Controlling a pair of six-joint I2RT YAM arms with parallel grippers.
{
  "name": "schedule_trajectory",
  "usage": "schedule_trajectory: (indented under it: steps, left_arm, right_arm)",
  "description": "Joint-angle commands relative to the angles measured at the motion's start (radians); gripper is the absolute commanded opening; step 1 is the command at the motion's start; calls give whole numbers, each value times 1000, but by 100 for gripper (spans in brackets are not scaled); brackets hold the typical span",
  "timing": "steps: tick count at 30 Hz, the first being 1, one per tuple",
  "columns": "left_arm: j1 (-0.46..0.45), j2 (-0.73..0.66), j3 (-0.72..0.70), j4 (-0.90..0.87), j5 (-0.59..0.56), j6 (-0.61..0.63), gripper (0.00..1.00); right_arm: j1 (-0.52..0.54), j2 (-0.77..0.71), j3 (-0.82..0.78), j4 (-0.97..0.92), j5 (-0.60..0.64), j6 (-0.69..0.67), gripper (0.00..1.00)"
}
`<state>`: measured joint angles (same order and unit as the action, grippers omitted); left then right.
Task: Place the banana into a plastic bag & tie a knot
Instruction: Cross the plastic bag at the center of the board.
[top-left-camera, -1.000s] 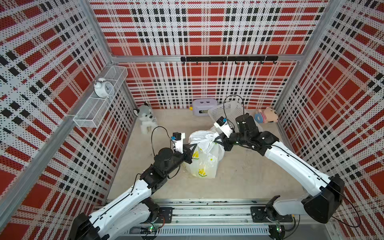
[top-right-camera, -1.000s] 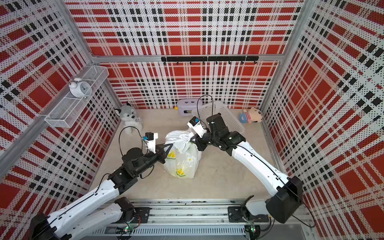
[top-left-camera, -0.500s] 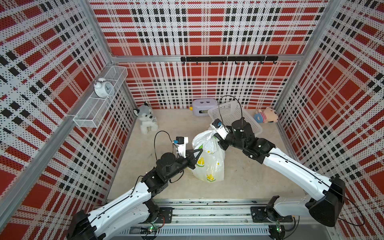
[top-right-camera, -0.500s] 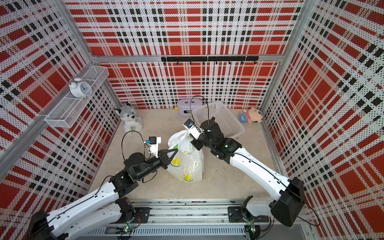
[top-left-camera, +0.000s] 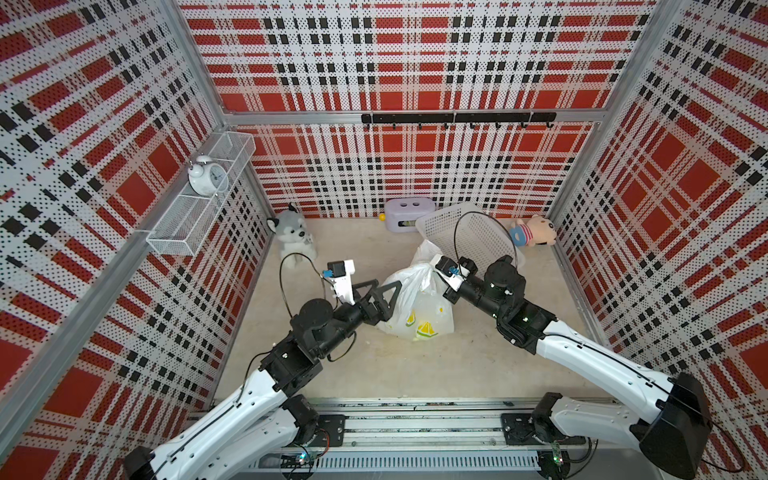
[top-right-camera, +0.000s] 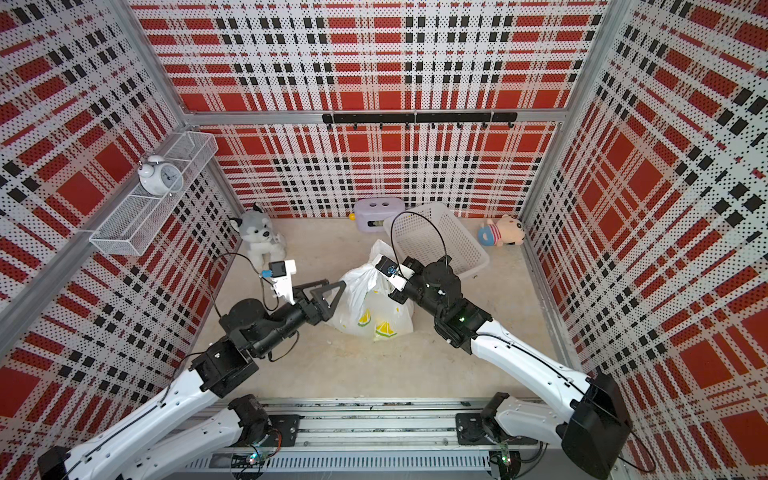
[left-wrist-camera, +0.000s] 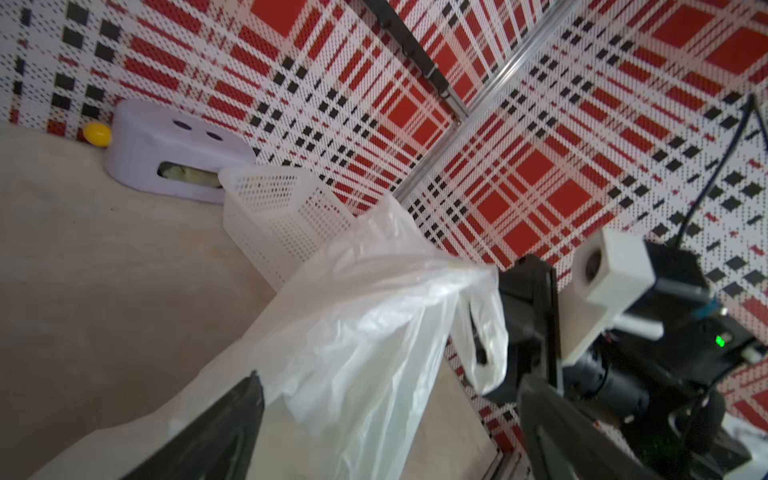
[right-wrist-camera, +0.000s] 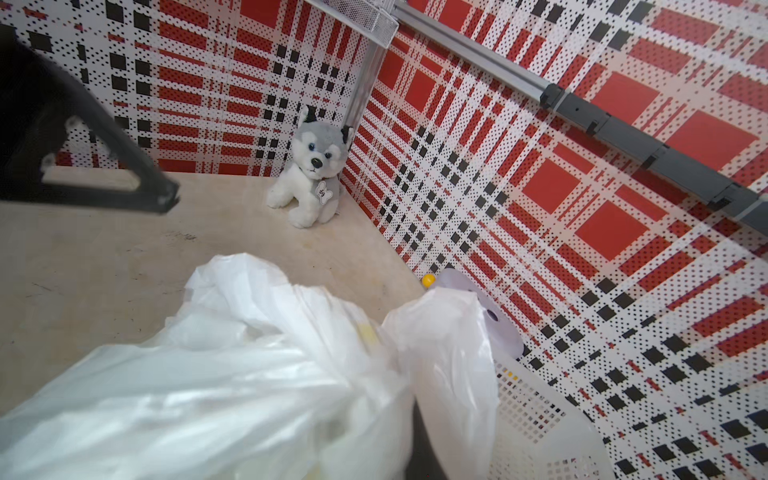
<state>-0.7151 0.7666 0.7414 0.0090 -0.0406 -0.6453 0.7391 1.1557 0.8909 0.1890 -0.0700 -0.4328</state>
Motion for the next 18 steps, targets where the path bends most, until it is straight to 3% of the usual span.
schedule_trajectory:
  steps: [1, 4, 9, 13, 18]
  left_arm:
    - [61, 74, 106, -83, -37, 103, 98]
    - [116, 191, 148, -47, 81, 136, 98]
    - [71, 316, 115, 48, 193, 159, 98]
    - [67, 359, 8, 180, 296, 104, 100]
    - [36, 362, -130, 301, 311, 24, 99]
  right_arm:
    - [-3, -28, 17, 71, -66, -106, 0]
    - [-3, -25, 40, 32, -101, -145, 0]
    - [-4, -23, 66, -58, -120, -207, 0]
    - [-6, -52, 22, -2, -80, -219, 0]
    - [-7, -82, -53, 134, -41, -223, 0]
